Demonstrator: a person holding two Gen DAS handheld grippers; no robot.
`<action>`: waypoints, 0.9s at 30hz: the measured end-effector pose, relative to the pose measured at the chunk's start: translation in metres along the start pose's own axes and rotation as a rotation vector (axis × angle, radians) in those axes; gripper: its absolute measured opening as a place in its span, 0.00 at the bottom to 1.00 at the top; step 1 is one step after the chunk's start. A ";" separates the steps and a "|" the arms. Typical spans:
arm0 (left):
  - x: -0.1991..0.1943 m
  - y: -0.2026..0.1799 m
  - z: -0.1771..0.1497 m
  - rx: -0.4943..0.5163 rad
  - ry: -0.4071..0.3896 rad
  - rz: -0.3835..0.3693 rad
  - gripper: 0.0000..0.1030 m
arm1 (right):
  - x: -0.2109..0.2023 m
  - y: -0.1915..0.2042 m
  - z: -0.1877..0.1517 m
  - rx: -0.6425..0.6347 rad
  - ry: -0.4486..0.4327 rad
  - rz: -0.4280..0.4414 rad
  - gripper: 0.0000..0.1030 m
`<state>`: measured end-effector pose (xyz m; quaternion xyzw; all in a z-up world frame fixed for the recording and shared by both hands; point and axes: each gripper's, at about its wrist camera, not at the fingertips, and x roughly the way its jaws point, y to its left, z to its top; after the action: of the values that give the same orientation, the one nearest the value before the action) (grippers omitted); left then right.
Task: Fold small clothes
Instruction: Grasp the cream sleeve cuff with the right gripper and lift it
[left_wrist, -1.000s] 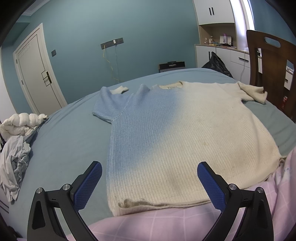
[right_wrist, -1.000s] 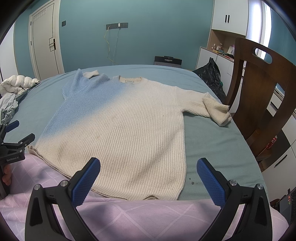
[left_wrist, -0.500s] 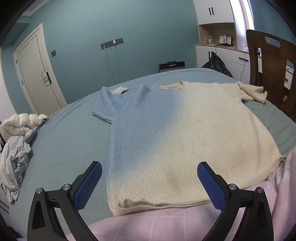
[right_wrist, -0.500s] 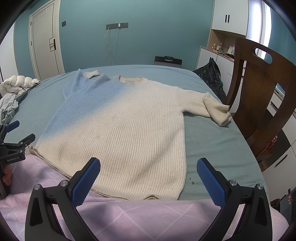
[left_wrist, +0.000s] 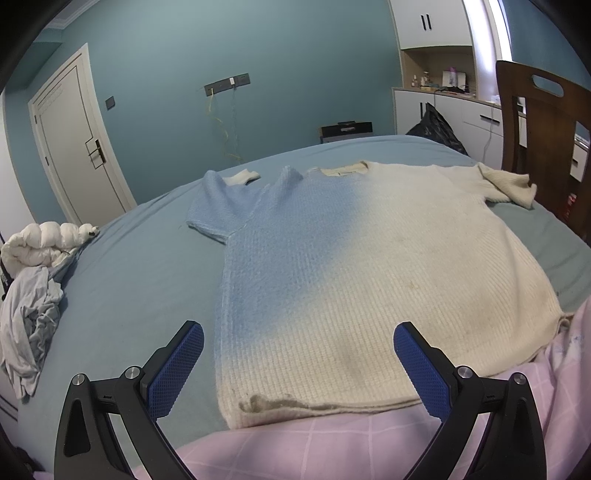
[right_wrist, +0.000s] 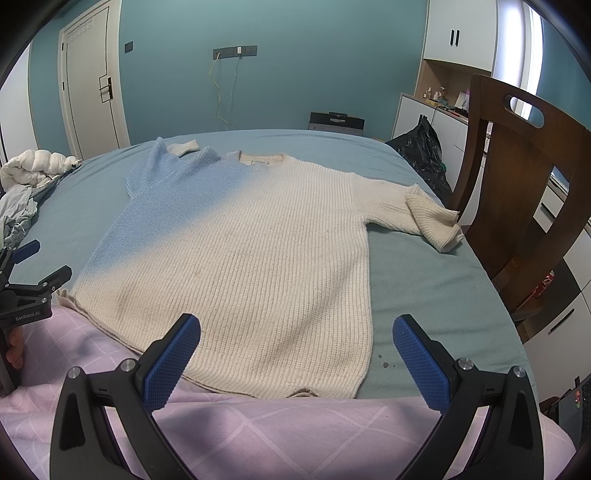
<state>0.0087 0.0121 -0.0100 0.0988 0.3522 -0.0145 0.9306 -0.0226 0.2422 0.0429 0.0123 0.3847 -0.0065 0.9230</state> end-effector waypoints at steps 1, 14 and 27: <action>0.000 0.000 0.000 -0.001 0.000 0.002 1.00 | 0.000 0.000 0.000 0.002 0.001 0.002 0.99; 0.003 0.004 0.002 -0.027 0.012 0.001 1.00 | -0.007 -0.098 0.030 0.340 -0.005 0.176 0.99; 0.029 0.011 0.006 -0.075 0.083 -0.023 1.00 | 0.191 -0.267 0.076 0.484 0.166 -0.040 0.99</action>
<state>0.0360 0.0224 -0.0229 0.0602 0.3921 -0.0076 0.9179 0.1597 -0.0277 -0.0437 0.2259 0.4467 -0.1154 0.8579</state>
